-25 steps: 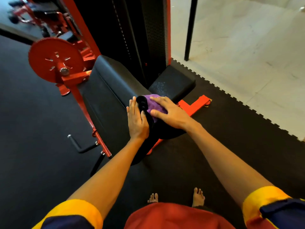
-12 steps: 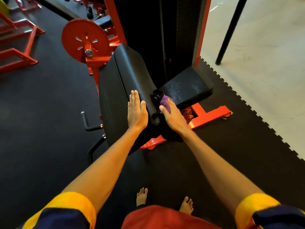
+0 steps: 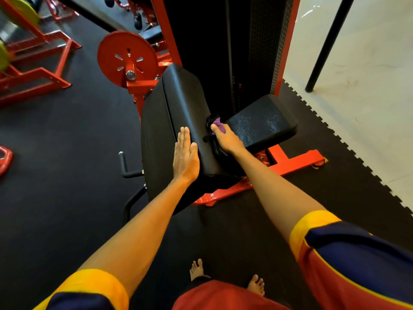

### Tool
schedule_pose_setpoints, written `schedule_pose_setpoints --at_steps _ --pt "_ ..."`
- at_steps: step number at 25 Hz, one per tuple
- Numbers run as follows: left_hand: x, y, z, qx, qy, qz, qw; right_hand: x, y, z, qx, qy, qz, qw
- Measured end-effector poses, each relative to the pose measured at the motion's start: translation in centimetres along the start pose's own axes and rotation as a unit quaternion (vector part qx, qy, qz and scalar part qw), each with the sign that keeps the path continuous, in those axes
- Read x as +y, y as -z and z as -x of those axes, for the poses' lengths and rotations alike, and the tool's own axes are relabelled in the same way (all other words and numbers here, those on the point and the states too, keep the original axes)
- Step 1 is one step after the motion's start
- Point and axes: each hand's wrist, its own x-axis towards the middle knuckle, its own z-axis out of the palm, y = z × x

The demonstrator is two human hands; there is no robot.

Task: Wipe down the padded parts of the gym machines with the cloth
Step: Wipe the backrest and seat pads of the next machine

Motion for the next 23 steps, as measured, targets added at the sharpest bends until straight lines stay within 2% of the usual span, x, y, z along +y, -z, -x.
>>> schedule_pose_setpoints --at_steps 2,8,11,17,22,23 --pt "0.1 0.0 0.0 -0.001 0.003 0.003 1.000 0.6 0.2 0.4 -0.009 -0.033 0.012 0.999" --pt "0.1 0.0 -0.1 0.004 0.002 0.003 1.000 4.5 0.2 6.8 0.031 -0.077 0.003 0.997" --pt "0.1 -0.1 0.0 0.004 0.005 0.001 1.000 3.1 0.1 5.3 0.035 -0.076 0.036 0.996" --pt "0.6 0.3 0.0 0.011 0.023 0.023 0.999 -2.9 -0.8 -1.2 0.011 0.029 0.056 0.998" --pt "0.5 0.6 -0.9 0.013 0.036 0.033 0.999 0.9 -0.2 4.4 -0.029 0.218 0.034 0.975" --pt "0.7 0.6 -1.0 0.012 0.042 0.038 0.998 1.6 0.0 4.9 -0.034 0.231 0.017 0.972"
